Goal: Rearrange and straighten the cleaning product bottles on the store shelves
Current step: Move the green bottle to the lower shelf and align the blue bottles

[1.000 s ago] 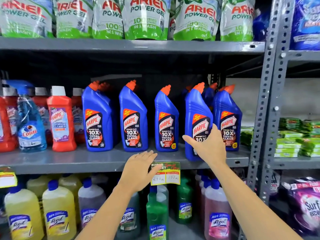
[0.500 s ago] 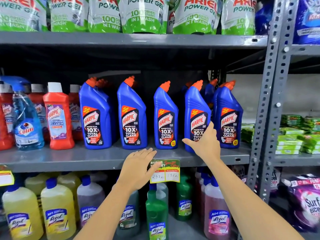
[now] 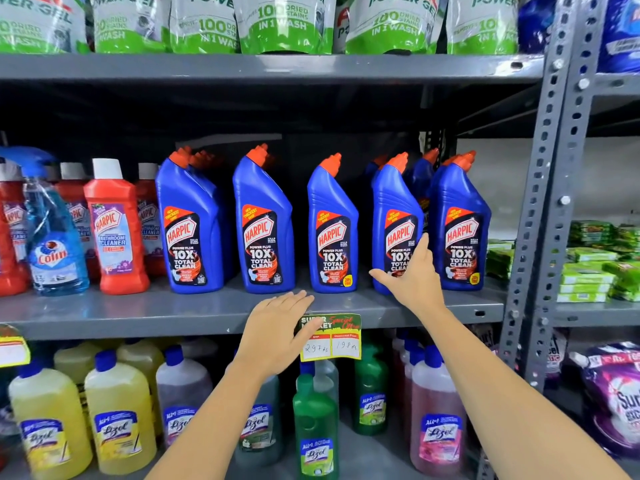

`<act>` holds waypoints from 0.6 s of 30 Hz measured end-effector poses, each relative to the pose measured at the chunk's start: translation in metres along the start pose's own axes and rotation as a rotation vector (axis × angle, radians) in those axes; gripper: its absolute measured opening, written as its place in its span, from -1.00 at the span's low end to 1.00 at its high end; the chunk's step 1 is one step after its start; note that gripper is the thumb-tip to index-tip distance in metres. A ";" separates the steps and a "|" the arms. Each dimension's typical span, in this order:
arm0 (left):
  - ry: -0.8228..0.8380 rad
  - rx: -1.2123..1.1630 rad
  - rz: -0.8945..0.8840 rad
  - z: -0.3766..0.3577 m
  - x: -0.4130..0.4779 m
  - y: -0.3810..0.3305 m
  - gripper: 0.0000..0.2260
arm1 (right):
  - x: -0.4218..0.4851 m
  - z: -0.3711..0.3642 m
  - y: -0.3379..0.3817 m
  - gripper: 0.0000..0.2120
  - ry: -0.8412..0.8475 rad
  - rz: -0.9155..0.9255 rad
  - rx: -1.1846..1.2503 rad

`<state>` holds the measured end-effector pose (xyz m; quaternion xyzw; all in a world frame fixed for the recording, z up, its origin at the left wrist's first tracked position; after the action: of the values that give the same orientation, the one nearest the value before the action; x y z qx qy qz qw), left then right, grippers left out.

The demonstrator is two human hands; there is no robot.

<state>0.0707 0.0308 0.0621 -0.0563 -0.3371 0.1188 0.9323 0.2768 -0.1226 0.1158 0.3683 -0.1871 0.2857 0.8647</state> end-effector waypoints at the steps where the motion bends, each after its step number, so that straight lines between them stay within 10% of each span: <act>1: -0.003 0.001 -0.001 0.000 0.000 0.000 -0.30 | 0.000 0.000 0.000 0.20 0.002 0.005 0.007; 18: -0.070 -0.066 -0.031 0.006 -0.003 -0.002 -0.38 | -0.007 -0.002 -0.009 0.11 -0.076 -0.033 0.054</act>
<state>0.0648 0.0277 0.0653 -0.0773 -0.3741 0.0951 0.9193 0.2769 -0.1292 0.1061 0.4052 -0.2059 0.2621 0.8513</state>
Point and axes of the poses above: each hand's wrist, its own x-axis towards the middle knuckle, its own z-axis out of the back of the hand, y = z × x, the point moved 9 cm from there along x, towards the middle knuckle, and after that the axes turned 12 degrees about -x, right-handed, at the moved point
